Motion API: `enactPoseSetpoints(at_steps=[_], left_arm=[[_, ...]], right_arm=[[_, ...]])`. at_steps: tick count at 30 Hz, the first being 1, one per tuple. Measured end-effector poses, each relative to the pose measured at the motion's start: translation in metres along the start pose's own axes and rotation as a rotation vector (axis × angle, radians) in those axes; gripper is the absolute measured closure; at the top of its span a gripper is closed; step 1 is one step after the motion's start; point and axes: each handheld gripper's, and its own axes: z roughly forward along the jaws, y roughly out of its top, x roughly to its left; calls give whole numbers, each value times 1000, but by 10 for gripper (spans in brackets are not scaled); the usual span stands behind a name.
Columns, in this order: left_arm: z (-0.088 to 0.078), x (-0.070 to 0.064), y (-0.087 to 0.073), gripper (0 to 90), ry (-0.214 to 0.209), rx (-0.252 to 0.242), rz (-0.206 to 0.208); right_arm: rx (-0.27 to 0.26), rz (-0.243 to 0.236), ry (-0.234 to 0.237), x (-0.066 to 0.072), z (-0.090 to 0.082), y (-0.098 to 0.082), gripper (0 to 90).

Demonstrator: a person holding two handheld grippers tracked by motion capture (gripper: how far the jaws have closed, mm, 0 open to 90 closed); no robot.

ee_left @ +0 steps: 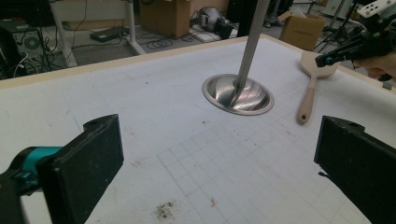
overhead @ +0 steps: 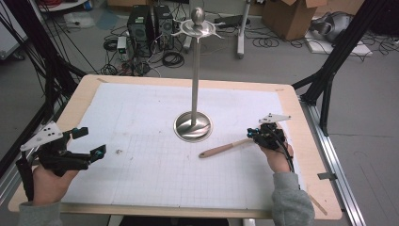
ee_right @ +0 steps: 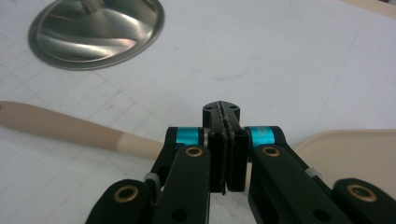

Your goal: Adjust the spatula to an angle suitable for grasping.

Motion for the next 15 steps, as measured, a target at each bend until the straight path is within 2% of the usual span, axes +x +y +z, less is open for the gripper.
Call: enactPoseSetpoints(at_steps=[5, 15], left_arm=[[1, -1, 0, 17, -2, 1, 0], [5, -2, -1, 17, -8, 12, 2]], right_arm=[[17, 28, -21, -9, 8, -1, 900], [105, 52, -42, -21, 28, -5, 900]])
